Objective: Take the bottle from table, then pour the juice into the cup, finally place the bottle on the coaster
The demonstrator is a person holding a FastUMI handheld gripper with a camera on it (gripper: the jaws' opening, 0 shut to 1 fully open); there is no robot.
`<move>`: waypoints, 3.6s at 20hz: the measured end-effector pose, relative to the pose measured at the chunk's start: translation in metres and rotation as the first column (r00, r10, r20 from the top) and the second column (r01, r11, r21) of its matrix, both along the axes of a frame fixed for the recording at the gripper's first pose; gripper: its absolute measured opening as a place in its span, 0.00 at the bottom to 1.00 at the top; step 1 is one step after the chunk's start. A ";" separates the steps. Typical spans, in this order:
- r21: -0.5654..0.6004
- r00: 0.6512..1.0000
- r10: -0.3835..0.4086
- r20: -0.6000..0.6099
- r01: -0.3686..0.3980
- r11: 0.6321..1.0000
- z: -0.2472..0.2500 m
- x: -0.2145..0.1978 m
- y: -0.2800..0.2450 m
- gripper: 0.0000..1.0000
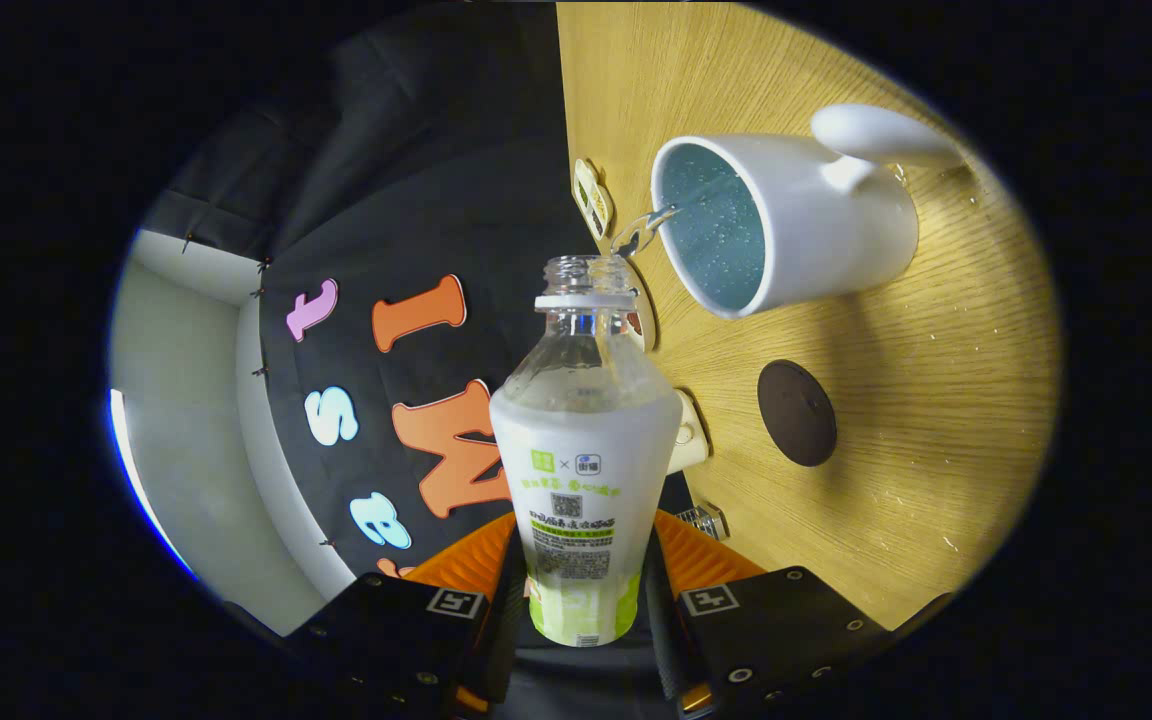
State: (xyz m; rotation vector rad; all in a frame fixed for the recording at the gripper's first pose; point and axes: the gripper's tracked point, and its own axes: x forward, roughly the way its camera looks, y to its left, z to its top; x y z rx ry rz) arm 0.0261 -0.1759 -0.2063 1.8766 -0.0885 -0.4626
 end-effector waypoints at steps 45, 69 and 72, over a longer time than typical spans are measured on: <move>0.293 0.986 -0.139 0.096 0.106 0.950 0.030 0.015 -0.023 0.57; -0.263 0.974 0.052 -0.221 -0.111 0.958 -0.016 0.003 -0.004 0.57; -0.447 0.964 0.057 -0.259 -0.172 0.878 -0.003 0.009 -0.004 0.57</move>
